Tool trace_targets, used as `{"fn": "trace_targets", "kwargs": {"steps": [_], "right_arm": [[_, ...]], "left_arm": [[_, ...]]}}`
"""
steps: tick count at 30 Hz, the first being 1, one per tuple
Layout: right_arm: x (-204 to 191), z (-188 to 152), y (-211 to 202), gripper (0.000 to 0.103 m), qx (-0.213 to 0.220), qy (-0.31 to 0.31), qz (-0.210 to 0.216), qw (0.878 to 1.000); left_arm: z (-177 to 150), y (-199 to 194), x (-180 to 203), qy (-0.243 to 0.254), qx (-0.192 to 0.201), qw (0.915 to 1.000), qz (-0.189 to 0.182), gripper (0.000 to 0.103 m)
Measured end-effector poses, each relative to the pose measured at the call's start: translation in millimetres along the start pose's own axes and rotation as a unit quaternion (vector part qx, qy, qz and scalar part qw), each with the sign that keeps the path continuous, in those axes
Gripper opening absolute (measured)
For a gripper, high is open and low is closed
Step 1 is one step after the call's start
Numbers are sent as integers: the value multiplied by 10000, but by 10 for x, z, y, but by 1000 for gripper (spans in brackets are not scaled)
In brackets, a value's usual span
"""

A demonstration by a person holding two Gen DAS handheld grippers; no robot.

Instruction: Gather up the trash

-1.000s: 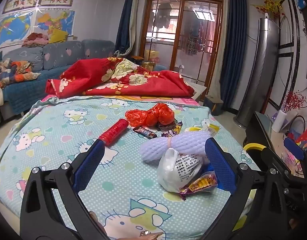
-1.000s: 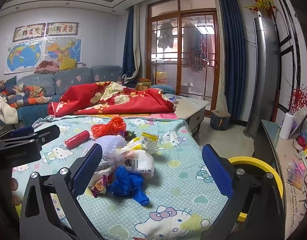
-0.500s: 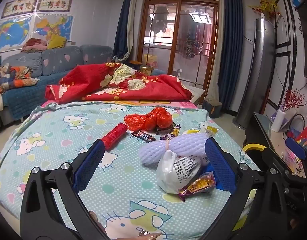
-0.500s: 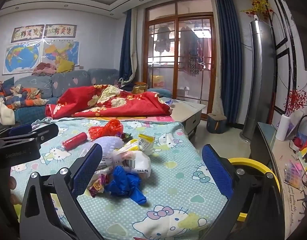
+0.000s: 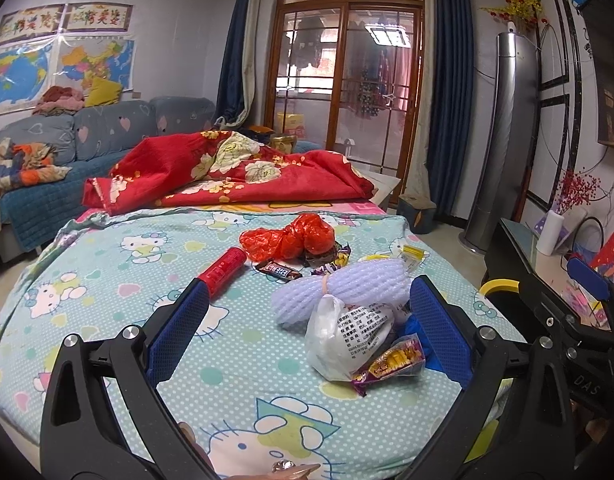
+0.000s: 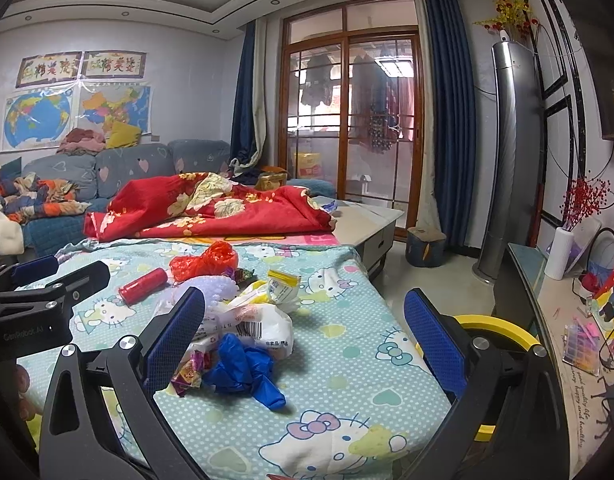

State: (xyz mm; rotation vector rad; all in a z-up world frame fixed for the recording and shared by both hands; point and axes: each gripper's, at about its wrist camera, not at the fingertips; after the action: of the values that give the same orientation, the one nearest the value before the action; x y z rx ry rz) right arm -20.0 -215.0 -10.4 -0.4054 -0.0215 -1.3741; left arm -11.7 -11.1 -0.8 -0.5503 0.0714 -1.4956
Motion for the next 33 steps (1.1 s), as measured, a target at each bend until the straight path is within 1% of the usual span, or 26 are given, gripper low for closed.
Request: {"fn": "trace_targets", "kwargs": {"steps": [14,22,33], "right_arm": [[15,-13,21,97,-27,17,-18,10000],[55,-36,43,97,-118,83,-120,9998],[60,-39,43,97,-118,81,-113,9998]], "left_arm": [[-12,-16,3,59,49,10000,-59,92],[-18,-18,11,82,75,9999,-62,92],[-32,-15,19,98,73,9999,-69,92]]}}
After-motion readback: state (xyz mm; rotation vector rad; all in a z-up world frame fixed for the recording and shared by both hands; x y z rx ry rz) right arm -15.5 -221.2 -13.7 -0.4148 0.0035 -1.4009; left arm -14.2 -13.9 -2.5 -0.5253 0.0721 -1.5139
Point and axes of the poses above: each gripper's, at about its wrist camera, not at the fingertips, and y roughly the way its jaws point, x to its right, z to its top, and after that the axes turned 13 degrees about -y, right-handed
